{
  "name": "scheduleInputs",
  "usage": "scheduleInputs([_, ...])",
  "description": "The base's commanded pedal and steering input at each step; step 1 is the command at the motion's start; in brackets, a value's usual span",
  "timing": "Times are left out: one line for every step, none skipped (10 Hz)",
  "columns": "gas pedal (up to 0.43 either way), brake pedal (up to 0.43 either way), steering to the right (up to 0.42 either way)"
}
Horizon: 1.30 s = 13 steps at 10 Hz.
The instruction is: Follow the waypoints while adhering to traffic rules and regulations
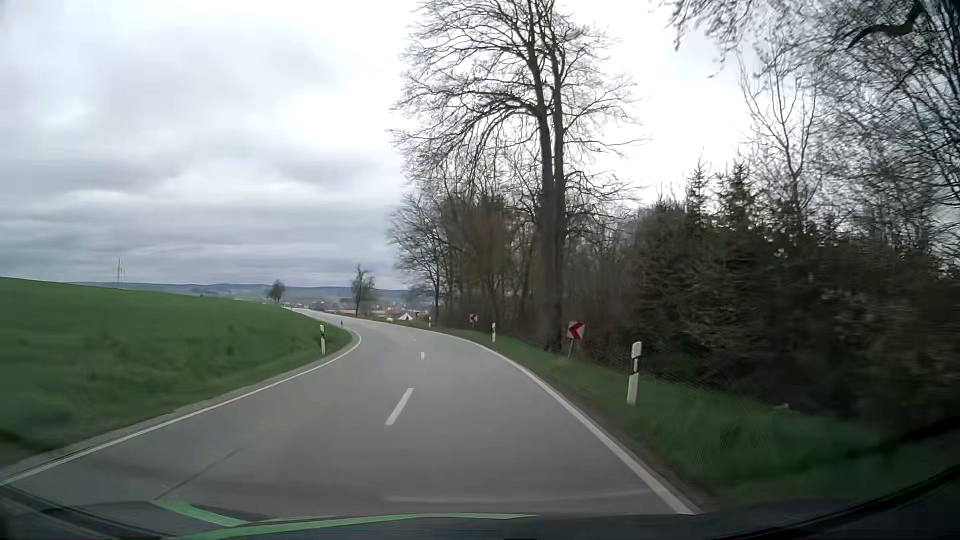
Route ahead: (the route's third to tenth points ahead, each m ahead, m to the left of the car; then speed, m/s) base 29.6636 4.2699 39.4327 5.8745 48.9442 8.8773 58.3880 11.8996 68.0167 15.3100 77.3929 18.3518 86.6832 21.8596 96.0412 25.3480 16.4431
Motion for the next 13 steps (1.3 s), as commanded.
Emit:
scheduleInputs([0.0, 0.0, -0.01])
scheduleInputs([0.0, 0.0, -0.014])
scheduleInputs([0.0, 0.0, -0.016])
scheduleInputs([0.0, 0.0, -0.017])
scheduleInputs([0.0, 0.0, -0.018])
scheduleInputs([0.0, 0.0, -0.02])
scheduleInputs([0.0, 0.0, -0.021])
scheduleInputs([0.0, 0.0, -0.023])
scheduleInputs([0.0, 0.0, -0.025])
scheduleInputs([0.0, 0.0, -0.027])
scheduleInputs([0.0, 0.0, -0.03])
scheduleInputs([0.0, 0.0, -0.031])
scheduleInputs([0.008, 0.0, -0.031])
